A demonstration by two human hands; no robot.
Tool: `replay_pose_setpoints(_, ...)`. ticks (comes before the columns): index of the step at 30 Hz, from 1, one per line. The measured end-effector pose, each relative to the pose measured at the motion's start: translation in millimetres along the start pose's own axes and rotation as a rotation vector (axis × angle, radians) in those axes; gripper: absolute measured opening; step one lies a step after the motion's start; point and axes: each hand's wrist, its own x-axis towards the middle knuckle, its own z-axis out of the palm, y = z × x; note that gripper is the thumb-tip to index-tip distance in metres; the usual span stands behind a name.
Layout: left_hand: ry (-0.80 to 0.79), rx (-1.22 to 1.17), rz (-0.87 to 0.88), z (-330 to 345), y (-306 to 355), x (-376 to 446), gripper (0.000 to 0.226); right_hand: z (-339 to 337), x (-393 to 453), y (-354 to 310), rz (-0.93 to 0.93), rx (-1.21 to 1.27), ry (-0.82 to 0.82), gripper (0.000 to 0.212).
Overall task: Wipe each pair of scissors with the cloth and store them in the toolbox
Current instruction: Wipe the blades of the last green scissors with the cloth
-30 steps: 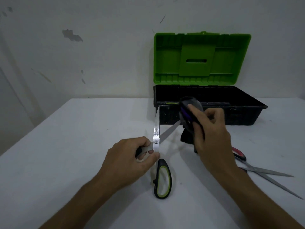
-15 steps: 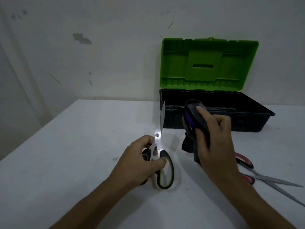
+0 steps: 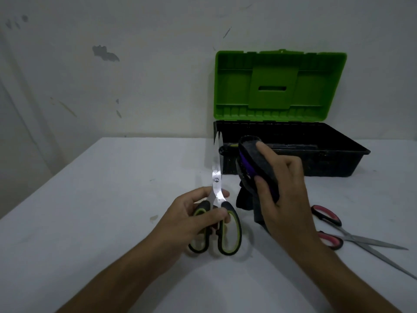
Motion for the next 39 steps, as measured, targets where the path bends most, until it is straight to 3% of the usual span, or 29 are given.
replay_pose_setpoints(4,0.012,-0.100,-0.037,2.7,2.5,-2.3,0.020,-2.2,0.2,-3.7,0.007,0.033,0.020,0.053)
replay_pose_setpoints(9,0.046,-0.040,-0.115,1.7,-0.8,-0.3,0.049,-0.8,-0.5,-5.3,-0.080,-0.001,0.038,0.039)
replay_pose_setpoints(12,0.055,-0.011,-0.165,4.3,-1.0,-0.1,0.066,3.3,-2.8,-7.6,-0.225,-0.086,-0.056,0.036)
replay_pose_setpoints(18,0.081,-0.105,-0.150,4.5,3.9,-1.1,0.074,1.5,-6.2,-7.7,-0.333,-0.170,-0.410,0.060)
replay_pose_setpoints(21,0.036,-0.183,-0.156,3.8,3.2,-0.6,0.074,-0.2,-3.3,-1.1,-0.364,-0.217,-0.430,0.069)
replay_pose_setpoints(24,0.008,-0.118,-0.189,3.5,3.8,-2.8,0.074,4.0,1.4,9.7,-0.386,-0.279,-0.360,0.070)
replay_pose_setpoints(30,-0.190,0.034,-0.205,8.6,8.4,-11.0,0.060,-5.8,7.0,32.8,-0.152,-0.449,-0.144,0.070)
replay_pose_setpoints(34,-0.236,0.047,-0.161,9.3,10.6,-8.0,0.031,-14.2,7.7,21.8,-0.155,-0.386,-0.034,0.063)
replay_pose_setpoints(39,-0.156,0.076,-0.115,1.9,10.4,-5.3,0.014,-3.1,-5.9,-4.3,-0.359,-0.244,-0.238,0.052)
